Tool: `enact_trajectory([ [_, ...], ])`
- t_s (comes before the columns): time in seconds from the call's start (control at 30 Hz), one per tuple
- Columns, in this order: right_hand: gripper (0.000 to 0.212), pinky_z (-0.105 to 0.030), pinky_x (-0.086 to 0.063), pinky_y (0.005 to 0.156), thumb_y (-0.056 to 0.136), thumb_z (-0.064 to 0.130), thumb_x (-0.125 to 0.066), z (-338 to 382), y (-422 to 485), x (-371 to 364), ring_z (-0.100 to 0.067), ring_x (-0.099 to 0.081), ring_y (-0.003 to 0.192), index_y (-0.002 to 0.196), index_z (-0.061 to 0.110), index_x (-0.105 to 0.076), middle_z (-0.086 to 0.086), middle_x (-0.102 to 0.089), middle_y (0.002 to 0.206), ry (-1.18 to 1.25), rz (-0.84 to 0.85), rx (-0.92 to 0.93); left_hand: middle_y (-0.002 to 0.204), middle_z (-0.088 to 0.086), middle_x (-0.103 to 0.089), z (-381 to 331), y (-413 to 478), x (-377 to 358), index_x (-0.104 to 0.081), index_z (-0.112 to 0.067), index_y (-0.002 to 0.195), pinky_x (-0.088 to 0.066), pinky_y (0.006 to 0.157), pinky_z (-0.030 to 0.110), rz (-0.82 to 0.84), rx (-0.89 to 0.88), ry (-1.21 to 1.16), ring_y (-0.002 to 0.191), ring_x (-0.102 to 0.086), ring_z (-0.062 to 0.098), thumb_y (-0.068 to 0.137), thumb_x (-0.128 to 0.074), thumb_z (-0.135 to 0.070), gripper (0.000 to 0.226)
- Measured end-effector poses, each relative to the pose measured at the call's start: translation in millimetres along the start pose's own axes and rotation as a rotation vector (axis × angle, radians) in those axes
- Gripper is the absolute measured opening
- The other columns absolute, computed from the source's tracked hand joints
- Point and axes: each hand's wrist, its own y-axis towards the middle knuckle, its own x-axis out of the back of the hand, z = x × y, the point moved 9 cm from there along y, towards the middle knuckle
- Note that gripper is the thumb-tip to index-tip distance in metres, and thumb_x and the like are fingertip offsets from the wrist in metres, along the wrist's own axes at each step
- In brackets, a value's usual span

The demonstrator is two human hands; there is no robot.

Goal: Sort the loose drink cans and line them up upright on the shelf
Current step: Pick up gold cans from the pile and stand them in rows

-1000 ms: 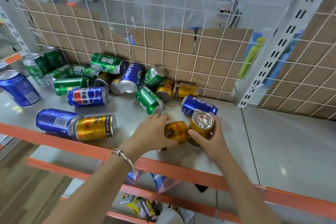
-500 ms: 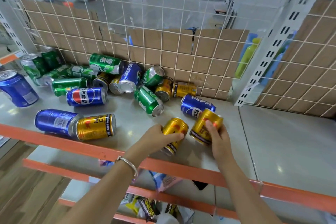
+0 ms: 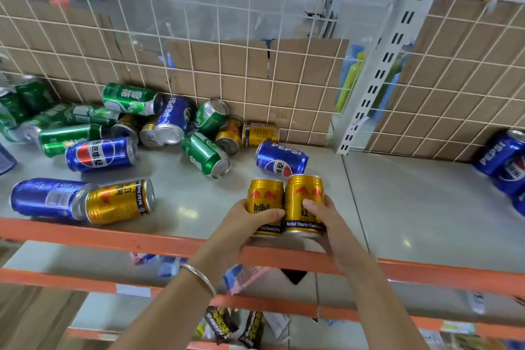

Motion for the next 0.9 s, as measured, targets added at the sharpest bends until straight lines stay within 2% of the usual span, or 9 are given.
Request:
enact_trajectory([
  [0.1, 0.068, -0.033, -0.055, 0.080, 0.071, 0.039, -0.074, 8.6, -21.3, 22.9, -0.021, -0.068, 0.098, 0.129, 0.024, -0.042, -0.008, -0.062, 0.117, 0.016, -0.046, 0.020, 0.098, 0.015, -0.071, -2.8, -9.6, -31.1, -0.055, -0.012, 0.114, -0.057, 0.081, 0.044, 0.032, -0.008, -0.020, 0.086, -0.070, 0.030, 0.058, -0.086, -0.031, 0.066],
  [0.23, 0.078, -0.042, -0.053, 0.089, 0.060, 0.048, -0.074, 17.5, -55.9, 66.4, -0.026, -0.067, 0.100, 0.128, 0.023, -0.044, -0.010, -0.063, 0.115, 0.042, -0.148, 0.057, 0.104, 0.011, -0.068, -6.9, -32.3, -83.3, -0.052, -0.019, 0.111, -0.056, 0.078, 0.040, 0.120, 0.006, -0.068, 0.091, -0.069, 0.026, 0.074, -0.071, -0.043, 0.048],
  [0.37, 0.089, -0.048, -0.053, 0.089, 0.047, 0.051, -0.075, 12.0, -109.7, 126.3, -0.030, -0.068, 0.097, 0.125, 0.018, -0.050, -0.014, -0.067, 0.111, 0.096, -0.276, 0.085, 0.102, 0.013, -0.067, 3.2, -68.2, -149.9, -0.053, -0.014, 0.109, -0.056, 0.081, 0.036, 0.222, -0.001, -0.060, 0.092, -0.067, 0.025, 0.081, -0.069, -0.031, 0.036],
  [0.47, 0.091, -0.044, -0.054, 0.082, 0.041, 0.050, -0.082, -0.3, -158.4, 161.6, -0.031, -0.069, 0.095, 0.122, 0.021, -0.053, -0.014, -0.068, 0.111, 0.157, -0.309, 0.089, 0.091, 0.010, -0.071, 28.6, -95.6, -192.0, -0.057, -0.012, 0.107, -0.057, 0.066, 0.030, 0.254, 0.041, -0.068, 0.080, -0.070, 0.021, 0.076, -0.073, -0.029, 0.039],
  [0.53, 0.102, -0.046, -0.054, 0.084, 0.039, 0.056, -0.087, -7.7, -188.9, 181.9, -0.034, -0.067, 0.100, 0.127, 0.019, -0.052, -0.016, -0.067, 0.116, 0.177, -0.315, 0.099, 0.079, 0.007, -0.073, 45.9, -115.1, -219.0, -0.061, -0.012, 0.104, -0.056, 0.058, 0.029, 0.268, 0.073, -0.082, 0.070, -0.071, 0.019, 0.081, -0.069, -0.023, 0.027],
  [0.6, 0.107, -0.041, -0.057, 0.073, 0.037, 0.056, -0.088, -16.2, -218.0, 202.3, -0.033, -0.068, 0.098, 0.130, 0.016, -0.051, -0.016, -0.067, 0.115, 0.210, -0.342, 0.102, 0.078, 0.008, -0.073, 62.9, -130.9, -242.5, -0.063, -0.010, 0.101, -0.058, 0.068, 0.038, 0.260, 0.093, -0.071, 0.074, -0.070, 0.025, 0.082, -0.067, -0.021, 0.023],
  [0.7, 0.108, -0.033, -0.057, 0.064, 0.037, 0.051, -0.088, -26.3, -259.8, 229.0, -0.028, -0.070, 0.092, 0.131, 0.016, -0.050, -0.013, -0.068, 0.112, 0.255, -0.381, 0.094, 0.084, 0.013, -0.070, 87.0, -155.2, -275.4, -0.062, -0.009, 0.101, -0.051, 0.090, 0.048, 0.264, 0.118, -0.086, 0.084, -0.065, 0.029, 0.083, -0.065, -0.021, 0.022],
  [0.77, 0.107, -0.032, -0.056, 0.063, 0.033, 0.051, -0.089, -29.9, -285.7, 246.8, -0.024, -0.071, 0.090, 0.129, 0.019, -0.052, -0.007, -0.071, 0.107, 0.260, -0.407, 0.105, 0.090, 0.017, -0.070, 100.5, -171.6, -297.7, -0.062, -0.010, 0.103, -0.048, 0.094, 0.050, 0.285, 0.134, -0.102, 0.089, -0.065, 0.033, 0.081, -0.068, -0.024, 0.026],
  [0.9, 0.081, -0.031, -0.054, 0.065, 0.043, 0.044, -0.078, -35.8, -334.3, 280.6, -0.020, -0.072, 0.084, 0.118, 0.023, -0.058, -0.003, -0.073, 0.097, 0.259, -0.465, 0.126, 0.103, 0.017, -0.070, 118.3, -198.3, -343.3, -0.060, -0.009, 0.112, -0.046, 0.099, 0.050, 0.365, 0.149, -0.069, 0.100, -0.065, 0.032, 0.065, -0.079, -0.031, 0.055],
])
